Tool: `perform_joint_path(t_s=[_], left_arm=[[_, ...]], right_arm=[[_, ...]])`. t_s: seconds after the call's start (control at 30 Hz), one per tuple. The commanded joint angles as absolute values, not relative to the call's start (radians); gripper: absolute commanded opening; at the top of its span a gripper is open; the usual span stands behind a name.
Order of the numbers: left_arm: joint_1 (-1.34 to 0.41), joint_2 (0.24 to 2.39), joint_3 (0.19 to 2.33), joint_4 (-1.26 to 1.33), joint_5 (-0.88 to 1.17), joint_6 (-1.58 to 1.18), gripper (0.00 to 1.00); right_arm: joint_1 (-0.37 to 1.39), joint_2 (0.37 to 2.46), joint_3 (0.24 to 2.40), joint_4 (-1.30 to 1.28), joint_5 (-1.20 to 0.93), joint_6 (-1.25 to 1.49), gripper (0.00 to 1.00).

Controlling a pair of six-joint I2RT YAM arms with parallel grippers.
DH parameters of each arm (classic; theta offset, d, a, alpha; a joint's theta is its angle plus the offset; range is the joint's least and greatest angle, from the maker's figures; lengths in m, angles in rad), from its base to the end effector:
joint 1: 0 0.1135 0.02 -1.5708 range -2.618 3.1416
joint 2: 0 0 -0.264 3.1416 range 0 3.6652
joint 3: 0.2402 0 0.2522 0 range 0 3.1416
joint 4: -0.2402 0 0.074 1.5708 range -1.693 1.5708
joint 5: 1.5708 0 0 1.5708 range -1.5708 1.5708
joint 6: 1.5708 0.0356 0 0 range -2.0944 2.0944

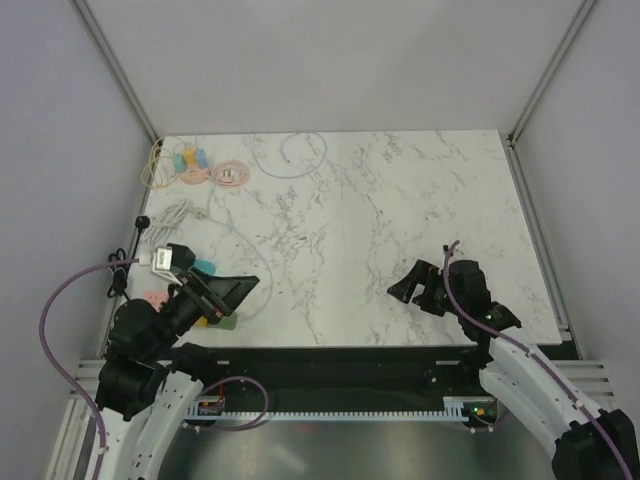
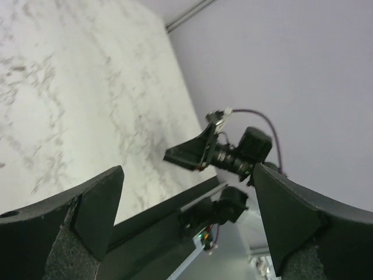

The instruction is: Pull the plug off the socket

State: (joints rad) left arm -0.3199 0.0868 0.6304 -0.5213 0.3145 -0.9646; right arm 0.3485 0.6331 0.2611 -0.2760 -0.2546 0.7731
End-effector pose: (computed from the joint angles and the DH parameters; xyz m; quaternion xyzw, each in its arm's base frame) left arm 0.0378 -0.0241 0.3168 -0.1126 0.6905 -0.5106 0.4998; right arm 0.1319 0.0575 0.1711 0.1319 0.8802 0.3311 0.3135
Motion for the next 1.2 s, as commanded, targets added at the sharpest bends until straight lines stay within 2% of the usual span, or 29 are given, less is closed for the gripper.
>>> perform_joint_path(t_s=[0.0,0.1,0.13,0.2,0.33,0.6,0.83,1.03,1.17], left_arm=[[-0.316,0.192,0.765,-0.870,0.340,-0.732,1.00],[-0.316,0.186,0.854,-1.003,0.209,-0.729,1.00],[-0.318,0.167,0.867,-1.015,0.187,-0.730,1.00],[-0.318,0.102,0.896,-1.014,0.167,-0.721,1.00],[-0.321,0.051,0.951,-1.041,0.121,-0.724,1.00],[-0.328,0.182,1.031,-1.241,0.081,-0.703,0.97],[-0.331,0.199,1.093,-1.298,0.035,-0.696,0.96],[-0.337,0.181,1.192,-1.362,-0.093,-0.735,0.90],[-0.359,0.161,1.190,-1.351,-0.097,-0.761,0.89]], right_arm=[[0.344,0.747,0.328,-0.072,-0.280,0.718,0.98],[0.347,0.831,0.278,0.200,-0.450,0.756,0.98],[0.368,0.903,0.259,0.380,-0.489,0.803,0.98],[0.429,1.041,0.287,0.484,-0.479,0.792,0.98],[0.569,1.274,0.481,0.520,-0.418,0.689,0.98],[0.918,1.684,0.898,0.479,-0.269,0.363,0.98],[1.112,1.957,1.178,0.434,-0.210,0.117,0.97],[1.177,2.106,1.307,0.422,-0.294,0.052,0.79],[1.210,2.160,1.353,0.425,-0.287,0.019,0.76]])
